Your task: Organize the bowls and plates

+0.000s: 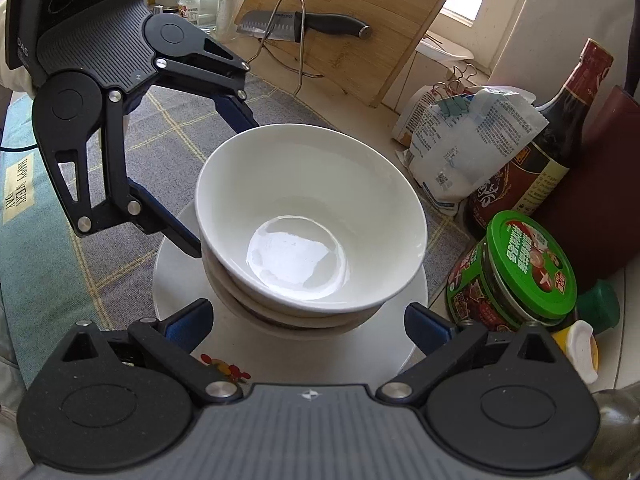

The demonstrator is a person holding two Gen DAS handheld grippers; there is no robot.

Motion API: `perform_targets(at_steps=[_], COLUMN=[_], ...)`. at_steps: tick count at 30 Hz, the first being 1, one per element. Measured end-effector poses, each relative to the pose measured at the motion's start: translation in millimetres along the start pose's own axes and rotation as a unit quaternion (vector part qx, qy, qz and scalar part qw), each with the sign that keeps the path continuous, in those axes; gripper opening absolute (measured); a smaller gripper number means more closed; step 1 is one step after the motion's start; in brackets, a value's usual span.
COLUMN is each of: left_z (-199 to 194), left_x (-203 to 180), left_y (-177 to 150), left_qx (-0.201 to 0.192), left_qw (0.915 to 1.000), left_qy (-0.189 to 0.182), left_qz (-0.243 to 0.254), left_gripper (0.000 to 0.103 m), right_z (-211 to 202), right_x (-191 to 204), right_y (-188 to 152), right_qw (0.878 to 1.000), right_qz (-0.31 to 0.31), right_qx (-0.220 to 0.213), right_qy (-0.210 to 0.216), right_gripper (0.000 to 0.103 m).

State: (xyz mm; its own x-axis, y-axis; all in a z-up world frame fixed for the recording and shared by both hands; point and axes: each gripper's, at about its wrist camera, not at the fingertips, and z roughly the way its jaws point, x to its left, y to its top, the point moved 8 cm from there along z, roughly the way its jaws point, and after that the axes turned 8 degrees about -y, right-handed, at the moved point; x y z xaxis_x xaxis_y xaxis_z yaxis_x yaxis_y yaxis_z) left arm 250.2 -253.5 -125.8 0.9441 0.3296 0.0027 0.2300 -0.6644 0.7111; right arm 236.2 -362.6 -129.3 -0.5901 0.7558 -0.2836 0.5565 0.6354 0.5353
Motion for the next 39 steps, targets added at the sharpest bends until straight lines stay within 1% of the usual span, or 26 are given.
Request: perform_targets(at_steps=[3,5,6,8,10,12,13,15,16,17,19,20,22,24,25,27,29,31,33,35,39], left_z=[-28.3,-46.8,-54.3,-69.7,-80.6,-88.9,-94.4,-101.5,-105.7,-107.4,-113.0,-114.5,-121.0,-127.8,-129.4,-132.5,-137.0,-139.9,-141.1,-142.4,-145.0], left_x=[-3.1,-3.8,-4.4,-8.5,-11.5,-15.2,-17.5,-20.3,-23.1,-24.7,-27.7,-27.9,-29.7,-31.5,-31.5,-31.8,-33.8,-36.6,-38.9,-42.5,-44.8], left_y=[-0.5,0.8,1.1,0.3,-0.7,-2.5,-3.9,-4.8,-6.5,-7.0,-10.9,-12.2,-16.1,-18.5,-20.1,-22.4,-25.2,-26.1,-26.7,-26.5,-27.2], left_qx=[-0.037,-0.070,-0.082,-0.109,-0.131,-0.148,-0.157,-0.169,-0.166,-0.160,-0.142,-0.131,-0.119,-0.119,-0.107,-0.096,-0.091,-0.087,-0.080,-0.076,-0.074], left_qw=[0.9987,0.9951,0.9934,0.9898,0.9864,0.9835,0.9814,0.9776,0.9773,0.9776,0.9766,0.9758,0.9729,0.9704,0.9690,0.9664,0.9642,0.9646,0.9648,0.9659,0.9655], left_qy=[0.033,0.068,0.080,0.090,0.098,0.103,0.107,0.115,0.116,0.117,0.126,0.132,0.138,0.142,0.151,0.163,0.166,0.160,0.163,0.164,0.168], left_qz=[-0.010,-0.013,-0.011,-0.011,-0.014,-0.020,-0.028,-0.051,-0.063,-0.071,-0.101,-0.115,-0.142,-0.155,-0.163,-0.174,-0.185,-0.191,-0.190,-0.185,-0.185], left_gripper=[0.095,0.102,0.102,0.102,0.102,0.102,0.102,0.102,0.102,0.102,0.102,0.102,0.102,0.102,0.102,0.102,0.102,0.102,0.102,0.102,0.102], right_z=[-13.5,-24.7,-30.8,-44.0,-55.8,-65.6,-69.9,-76.3,-79.4,-83.9,-91.8,-95.5,-102.6,-110.0,-111.7,-114.3,-116.8,-121.7,-125.0,-128.4,-133.4], right_x=[3.0,7.6,10.4,16.7,22.6,27.1,29.0,30.9,32.8,35.4,40.9,44.3,53.8,65.9,70.1,80.4,88.2,95.6,98.8,100.1,102.1], right_y=[-1.1,-0.6,0.4,4.5,10.5,15.2,16.9,19.0,18.9,18.5,16.7,15.4,11.3,6.9,5.2,2.5,0.8,1.2,2.6,3.3,4.0], right_qw=[1.000,0.999,0.998,0.996,0.992,0.984,0.979,0.962,0.952,0.939,0.914,0.904,0.885,0.871,0.866,0.859,0.856,0.852,0.849,0.847,0.844], right_qz=[0.021,0.032,0.037,0.050,0.080,0.125,0.153,0.224,0.257,0.291,0.339,0.356,0.384,0.407,0.416,0.430,0.436,0.440,0.444,0.447,0.451], right_qx=[-0.001,0.003,0.003,-0.004,-0.010,-0.010,-0.008,-0.004,0.002,0.005,0.013,0.017,0.024,0.028,0.030,0.039,0.044,0.044,0.042,0.039,0.034], right_qy=[-0.015,-0.038,-0.053,-0.079,-0.101,-0.122,-0.136,-0.159,-0.169,-0.185,-0.222,-0.237,-0.261,-0.273,-0.274,-0.273,-0.275,-0.279,-0.284,-0.286,-0.289], right_gripper=[0.103,0.103,0.103,0.103,0.103,0.103,0.103,0.103,0.103,0.103,0.103,0.103,0.103,0.103,0.103,0.103,0.103,0.103,0.103,0.103,0.103])
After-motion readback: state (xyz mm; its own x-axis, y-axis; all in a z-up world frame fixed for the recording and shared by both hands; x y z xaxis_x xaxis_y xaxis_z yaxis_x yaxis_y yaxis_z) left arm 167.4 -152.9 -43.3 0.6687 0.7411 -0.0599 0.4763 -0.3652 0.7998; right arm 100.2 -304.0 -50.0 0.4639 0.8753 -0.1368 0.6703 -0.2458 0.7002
